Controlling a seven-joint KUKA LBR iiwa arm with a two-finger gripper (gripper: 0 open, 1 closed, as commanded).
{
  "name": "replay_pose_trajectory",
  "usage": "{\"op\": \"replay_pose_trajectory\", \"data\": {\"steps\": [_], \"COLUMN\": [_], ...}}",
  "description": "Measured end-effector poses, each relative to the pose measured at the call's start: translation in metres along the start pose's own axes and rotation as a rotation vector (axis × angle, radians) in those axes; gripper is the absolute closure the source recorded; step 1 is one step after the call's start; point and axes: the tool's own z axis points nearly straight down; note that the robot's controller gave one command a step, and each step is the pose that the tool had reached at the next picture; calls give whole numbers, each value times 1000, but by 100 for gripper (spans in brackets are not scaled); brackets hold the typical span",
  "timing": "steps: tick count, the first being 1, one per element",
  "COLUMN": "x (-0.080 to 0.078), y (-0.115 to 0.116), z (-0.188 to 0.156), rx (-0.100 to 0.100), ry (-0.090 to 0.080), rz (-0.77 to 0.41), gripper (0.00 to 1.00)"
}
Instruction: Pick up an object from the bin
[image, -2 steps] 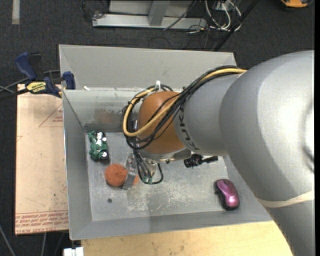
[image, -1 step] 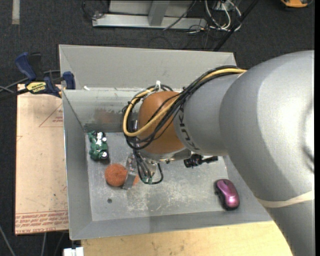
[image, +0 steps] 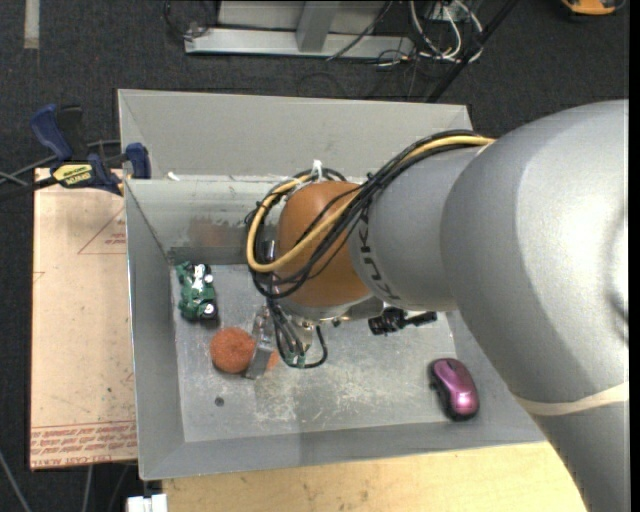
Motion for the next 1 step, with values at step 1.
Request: {"op": "replay_pose_trajectory", "data": {"steps": [1], "x": [0], "y": [0], "z": [-5], "rx": [0], "ry": [1], "rz": [0], "gripper": [100]}}
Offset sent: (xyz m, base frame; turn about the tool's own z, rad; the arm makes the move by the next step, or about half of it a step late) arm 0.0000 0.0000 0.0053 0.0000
